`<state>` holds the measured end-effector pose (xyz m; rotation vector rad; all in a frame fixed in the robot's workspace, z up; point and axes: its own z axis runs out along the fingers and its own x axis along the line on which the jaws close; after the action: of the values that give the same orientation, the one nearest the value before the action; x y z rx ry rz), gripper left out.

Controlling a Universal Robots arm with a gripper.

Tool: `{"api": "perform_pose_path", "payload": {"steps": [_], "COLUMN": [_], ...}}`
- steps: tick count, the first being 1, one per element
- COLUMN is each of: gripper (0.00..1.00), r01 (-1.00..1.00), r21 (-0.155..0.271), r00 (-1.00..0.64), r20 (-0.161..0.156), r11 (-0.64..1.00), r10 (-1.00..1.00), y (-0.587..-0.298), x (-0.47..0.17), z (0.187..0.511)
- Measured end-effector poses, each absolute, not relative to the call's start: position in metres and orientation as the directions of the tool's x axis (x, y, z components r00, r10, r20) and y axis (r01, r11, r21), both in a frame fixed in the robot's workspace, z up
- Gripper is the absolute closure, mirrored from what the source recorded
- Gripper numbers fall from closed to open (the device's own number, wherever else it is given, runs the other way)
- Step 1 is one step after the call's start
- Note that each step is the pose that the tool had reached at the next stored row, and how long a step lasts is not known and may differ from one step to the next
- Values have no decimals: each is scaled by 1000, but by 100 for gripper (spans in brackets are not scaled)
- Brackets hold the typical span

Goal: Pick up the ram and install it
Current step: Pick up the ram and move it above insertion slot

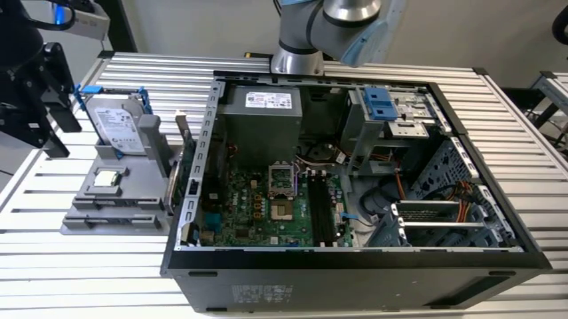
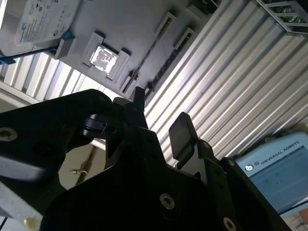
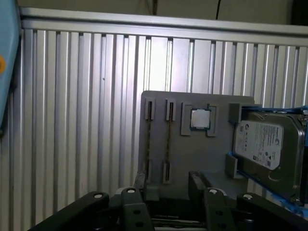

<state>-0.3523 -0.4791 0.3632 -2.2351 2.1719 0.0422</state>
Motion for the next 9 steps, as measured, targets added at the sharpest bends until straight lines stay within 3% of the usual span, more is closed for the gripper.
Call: {"api": "perform_pose_path", "payload": {"steps": [9], "gripper": [0], "r01": [-1000], "r21": [1], "r00": [6], "r20": [-37], "r11": [-6], "r10": [-999], "y": [-479], "x": [-352], "z": [350]}}
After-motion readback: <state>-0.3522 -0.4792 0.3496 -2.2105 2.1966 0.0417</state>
